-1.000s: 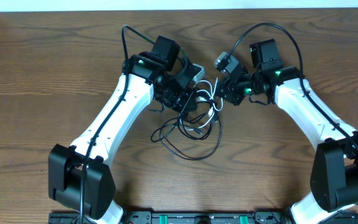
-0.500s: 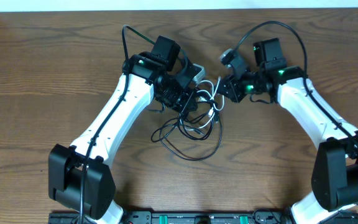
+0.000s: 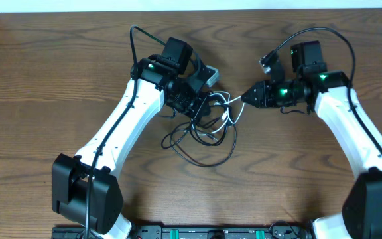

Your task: Untangle cables

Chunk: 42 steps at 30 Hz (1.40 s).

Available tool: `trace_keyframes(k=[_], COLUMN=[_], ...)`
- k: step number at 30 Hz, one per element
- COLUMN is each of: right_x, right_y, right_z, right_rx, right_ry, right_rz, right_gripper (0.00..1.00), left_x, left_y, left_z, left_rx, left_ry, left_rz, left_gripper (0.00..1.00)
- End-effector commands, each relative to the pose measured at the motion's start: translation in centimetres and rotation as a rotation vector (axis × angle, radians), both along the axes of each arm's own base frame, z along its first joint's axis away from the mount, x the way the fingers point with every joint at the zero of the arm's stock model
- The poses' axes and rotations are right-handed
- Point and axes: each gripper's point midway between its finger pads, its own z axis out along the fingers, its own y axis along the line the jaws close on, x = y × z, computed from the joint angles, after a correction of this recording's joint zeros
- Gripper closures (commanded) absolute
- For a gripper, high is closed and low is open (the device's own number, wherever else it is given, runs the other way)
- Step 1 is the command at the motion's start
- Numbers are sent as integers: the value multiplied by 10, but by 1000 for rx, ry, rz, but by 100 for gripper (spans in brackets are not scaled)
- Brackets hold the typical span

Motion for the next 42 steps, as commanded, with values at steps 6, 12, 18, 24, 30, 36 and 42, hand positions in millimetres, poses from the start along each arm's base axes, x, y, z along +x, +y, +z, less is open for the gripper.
trace_keyframes(k=[6,12,18,24,30,36,42], right_x=[4,14,33,42,47,56,59], right_y=[9,22,33,32,43,51,56], right_z=[3,0,10,8,-10,-22,-21], right_rx=[-2,-28,-2,1,31,55,74], right_ry=[163,158,88,80,137,147,138], right_rz=[-253,-375,-455,-512,-499,-491,-477], right_gripper=[52,27,37,48,52,55,65], left_x=[34,38,36,32,32,32,33], left_y=[17,15,12,5,2,2,2], left_z=[-1,1,1,2,2,2,3], left_rx=[98,84,80,79,75,72,66], left_ry=[-45,-53,-45,-47,-53,-44,-33], left_rz=[254,275,279,259,252,269,291], left_gripper=[92,92,92,92,92,92,92])
